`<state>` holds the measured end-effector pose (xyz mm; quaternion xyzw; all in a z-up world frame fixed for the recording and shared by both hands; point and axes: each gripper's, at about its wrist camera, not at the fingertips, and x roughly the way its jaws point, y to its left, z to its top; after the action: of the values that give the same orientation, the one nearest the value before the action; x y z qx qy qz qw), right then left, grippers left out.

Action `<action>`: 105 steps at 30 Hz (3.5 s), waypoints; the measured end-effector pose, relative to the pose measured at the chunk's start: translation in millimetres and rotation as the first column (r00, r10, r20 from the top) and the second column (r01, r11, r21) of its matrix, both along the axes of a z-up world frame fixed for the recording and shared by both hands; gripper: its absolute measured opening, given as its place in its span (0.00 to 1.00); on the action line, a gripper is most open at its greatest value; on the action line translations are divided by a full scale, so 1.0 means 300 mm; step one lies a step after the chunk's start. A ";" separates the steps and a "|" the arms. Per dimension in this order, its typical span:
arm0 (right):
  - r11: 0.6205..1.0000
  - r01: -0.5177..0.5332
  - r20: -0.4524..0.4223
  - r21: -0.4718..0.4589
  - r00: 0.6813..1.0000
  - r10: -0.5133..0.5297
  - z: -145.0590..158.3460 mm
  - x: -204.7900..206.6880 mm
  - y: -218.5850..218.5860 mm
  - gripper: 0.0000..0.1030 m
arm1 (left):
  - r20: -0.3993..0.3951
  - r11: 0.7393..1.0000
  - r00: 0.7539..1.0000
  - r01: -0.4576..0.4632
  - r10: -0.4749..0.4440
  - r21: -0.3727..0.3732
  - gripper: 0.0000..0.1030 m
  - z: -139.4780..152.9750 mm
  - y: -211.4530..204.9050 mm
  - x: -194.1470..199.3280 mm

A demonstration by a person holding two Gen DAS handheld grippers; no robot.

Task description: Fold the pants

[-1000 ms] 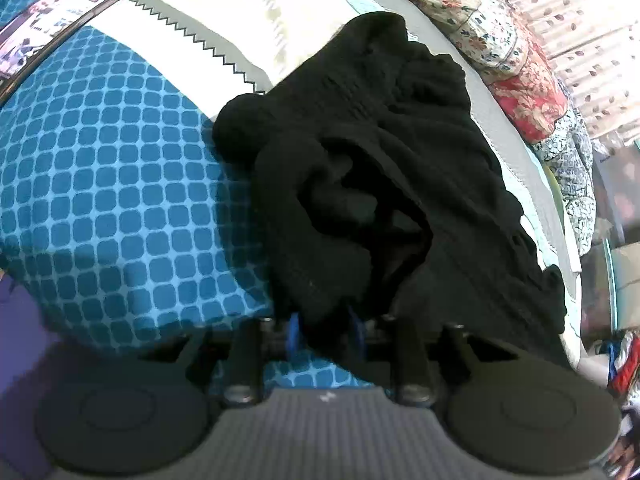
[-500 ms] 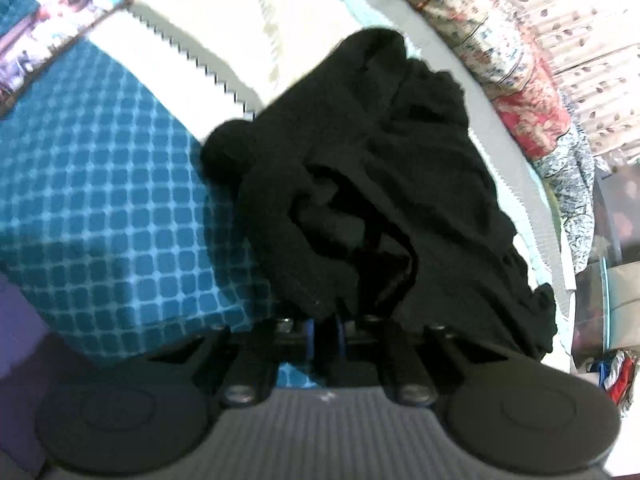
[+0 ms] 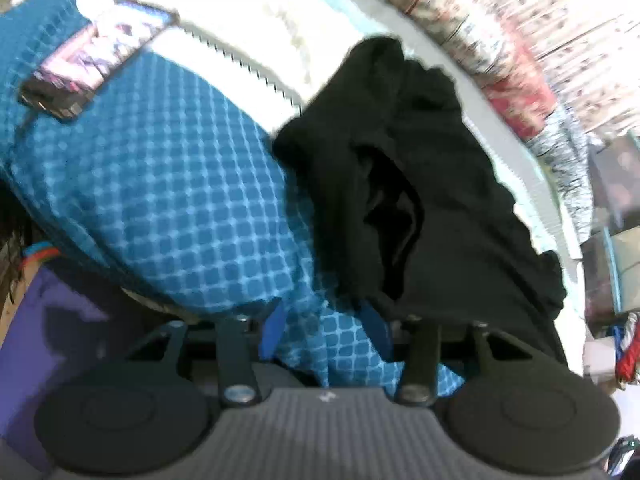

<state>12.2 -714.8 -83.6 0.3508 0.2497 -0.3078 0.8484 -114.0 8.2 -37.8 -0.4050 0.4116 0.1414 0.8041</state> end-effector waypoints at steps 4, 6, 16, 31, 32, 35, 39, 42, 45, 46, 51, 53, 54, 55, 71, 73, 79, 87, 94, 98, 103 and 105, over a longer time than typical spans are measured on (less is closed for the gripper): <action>0.996 0.080 0.059 -0.045 0.995 -0.077 0.059 -0.021 0.008 0.56 | 0.032 0.998 0.998 -0.051 0.050 0.029 0.48 0.030 0.065 -0.055; 0.998 0.048 0.099 -0.044 0.994 -0.044 0.099 0.011 0.037 0.56 | 0.030 0.996 0.997 -0.069 0.067 0.058 0.48 0.051 0.110 -0.032; 0.847 -0.528 0.054 -0.065 0.846 0.531 0.251 0.474 0.397 0.59 | 0.076 0.931 0.994 0.051 -0.084 0.363 0.80 0.246 0.241 0.543; 0.733 -0.676 -0.312 -0.066 0.712 0.629 0.029 1.040 0.721 0.60 | -0.136 0.887 0.981 0.182 -0.136 0.425 0.56 0.007 0.183 1.172; 0.732 -0.679 -0.333 -0.058 0.704 0.627 -0.004 1.042 0.731 0.52 | -0.181 0.879 0.974 0.201 -0.134 0.433 0.33 -0.018 0.173 1.185; 0.702 -0.697 -0.319 -0.146 0.705 0.633 0.012 1.005 0.761 0.08 | -0.192 0.860 0.972 0.214 -0.139 0.464 0.12 0.000 0.178 1.168; 0.786 -0.590 0.015 -0.184 0.798 0.603 0.237 0.904 0.631 0.07 | -0.043 0.930 0.994 0.112 -0.103 0.351 0.11 0.145 0.276 1.062; 0.850 -0.499 0.354 -0.169 0.774 0.525 0.400 0.722 0.447 0.07 | 0.115 0.972 0.991 0.037 -0.066 0.231 0.11 0.261 0.347 0.887; 0.885 -0.414 0.455 -0.211 0.760 0.464 0.458 0.523 0.321 0.08 | 0.163 0.985 0.986 0.007 -0.035 0.172 0.11 0.294 0.383 0.716; 0.892 -0.394 0.438 -0.221 0.777 0.452 0.438 0.460 0.283 0.09 | 0.161 0.988 0.987 0.005 -0.030 0.154 0.11 0.280 0.390 0.675; 0.959 -0.251 0.110 -0.133 0.958 0.266 0.162 0.281 0.133 0.52 | 0.073 0.993 0.997 0.018 -0.027 0.120 0.19 0.154 0.379 0.558; 0.988 -0.149 0.041 -0.038 0.988 0.150 0.068 0.205 0.070 0.52 | 0.047 0.996 0.999 -0.011 0.007 0.090 0.26 0.111 0.384 0.539; 0.992 -0.127 0.048 0.000 0.991 0.127 0.050 0.173 0.052 0.52 | 0.038 0.997 0.999 -0.028 0.025 0.077 0.30 0.098 0.381 0.532; 0.993 -0.115 0.058 0.013 0.992 0.114 0.047 0.150 0.046 0.52 | 0.043 0.996 0.999 -0.036 0.033 0.077 0.38 0.096 0.371 0.522; 0.902 -0.431 -0.223 0.011 0.879 0.422 0.093 0.675 0.276 0.66 | -0.058 0.922 0.983 0.181 -0.172 0.342 0.44 0.091 0.145 0.684; 0.921 -0.383 -0.264 0.075 0.883 0.388 0.039 0.753 0.266 0.67 | -0.050 0.927 0.984 0.179 -0.172 0.330 0.40 0.094 0.151 0.686; 0.948 -0.314 -0.236 0.046 0.919 0.316 0.069 0.830 0.271 0.07 | -0.024 0.943 0.989 0.145 -0.144 0.300 0.18 0.113 0.182 0.672; 0.931 -0.342 0.446 0.129 0.858 0.254 0.356 0.565 0.091 0.07 | 0.095 0.975 0.991 0.074 -0.096 0.210 0.16 0.181 0.231 0.616; 0.991 -0.076 0.055 0.111 0.996 0.071 0.061 0.389 -0.053 0.37 | 0.032 0.978 0.993 0.104 -0.111 0.179 0.16 0.106 0.211 0.616; 0.993 -0.088 0.044 0.075 0.995 0.085 0.021 0.346 -0.046 0.37 | 0.029 0.974 0.992 0.112 -0.120 0.196 0.17 0.111 0.203 0.616; 0.948 -0.310 0.084 -0.071 0.945 0.315 0.167 0.472 0.123 0.41 | 0.022 0.973 0.993 0.105 -0.112 0.208 0.17 0.112 0.201 0.628; 0.908 -0.400 0.079 -0.125 0.908 0.411 0.207 0.558 0.188 0.51 | 0.018 0.973 0.994 0.099 -0.105 0.211 0.17 0.107 0.199 0.634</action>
<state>179.6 -658.4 -21.5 0.2612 0.2561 -0.1188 0.9231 76.1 67.8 -5.8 -0.2983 0.4032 0.1365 0.8543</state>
